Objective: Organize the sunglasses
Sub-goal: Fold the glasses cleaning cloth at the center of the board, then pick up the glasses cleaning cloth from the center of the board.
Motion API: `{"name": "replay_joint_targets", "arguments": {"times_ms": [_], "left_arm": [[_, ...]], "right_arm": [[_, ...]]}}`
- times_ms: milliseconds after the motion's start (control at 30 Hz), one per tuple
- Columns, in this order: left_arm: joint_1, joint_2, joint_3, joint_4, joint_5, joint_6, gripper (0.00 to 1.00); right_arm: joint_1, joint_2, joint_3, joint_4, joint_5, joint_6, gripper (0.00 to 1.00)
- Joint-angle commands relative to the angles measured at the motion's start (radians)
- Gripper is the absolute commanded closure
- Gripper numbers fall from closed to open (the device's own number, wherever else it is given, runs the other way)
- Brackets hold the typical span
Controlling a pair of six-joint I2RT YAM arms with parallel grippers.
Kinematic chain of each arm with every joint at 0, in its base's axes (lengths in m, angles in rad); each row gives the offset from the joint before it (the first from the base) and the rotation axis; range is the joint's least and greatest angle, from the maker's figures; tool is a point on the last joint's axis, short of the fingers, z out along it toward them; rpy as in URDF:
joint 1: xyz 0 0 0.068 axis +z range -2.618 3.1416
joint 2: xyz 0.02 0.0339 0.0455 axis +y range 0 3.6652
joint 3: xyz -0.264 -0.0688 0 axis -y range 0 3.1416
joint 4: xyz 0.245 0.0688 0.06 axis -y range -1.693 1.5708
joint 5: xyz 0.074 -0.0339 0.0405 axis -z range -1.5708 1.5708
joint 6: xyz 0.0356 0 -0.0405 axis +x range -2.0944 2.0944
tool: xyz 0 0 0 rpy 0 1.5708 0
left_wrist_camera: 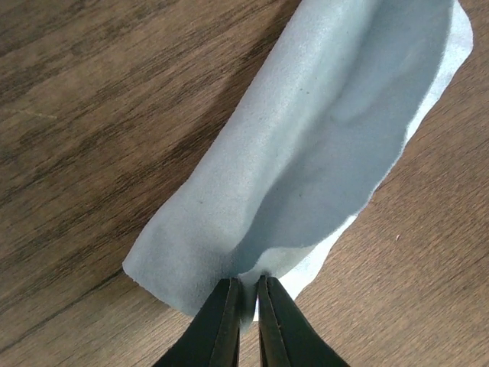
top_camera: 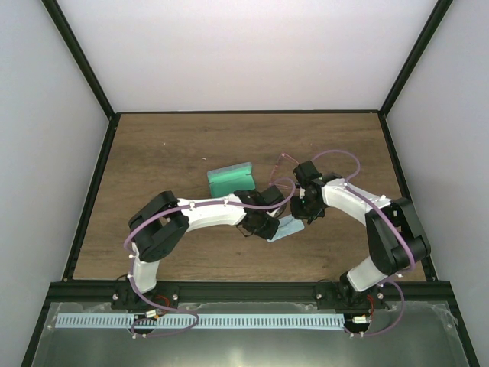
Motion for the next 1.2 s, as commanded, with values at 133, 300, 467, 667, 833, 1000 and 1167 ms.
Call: {"name": "replay_joint_targets", "arguments": {"times_ms": [133,300,467,667,833,1000,1167], "left_arm": [[-0.006,0.007,-0.021,0.000,0.012,0.020,0.86],[-0.006,-0.032,-0.053,0.004,0.023,0.038,0.76],[-0.006,-0.063,-0.082,0.008,0.033,0.048,0.67],[-0.006,-0.118,-0.109,0.017,0.042,0.033,0.57],[-0.004,-0.097,-0.102,0.018,0.037,-0.004,0.46],[0.005,-0.061,-0.080,-0.012,0.010,-0.032,0.41],[0.015,-0.039,-0.078,-0.028,-0.002,-0.054,0.39]], "right_arm": [[0.006,-0.066,0.016,-0.036,-0.001,0.010,0.84],[0.007,-0.114,0.048,-0.076,0.017,0.023,0.83],[0.008,-0.098,0.045,-0.043,-0.019,0.027,0.83],[0.007,-0.043,0.023,0.009,-0.042,0.037,0.82],[0.007,0.007,0.024,0.023,-0.013,0.013,0.77],[0.007,0.035,0.011,0.038,-0.005,0.005,0.72],[0.007,0.059,-0.011,0.048,-0.008,0.004,0.70]]}}
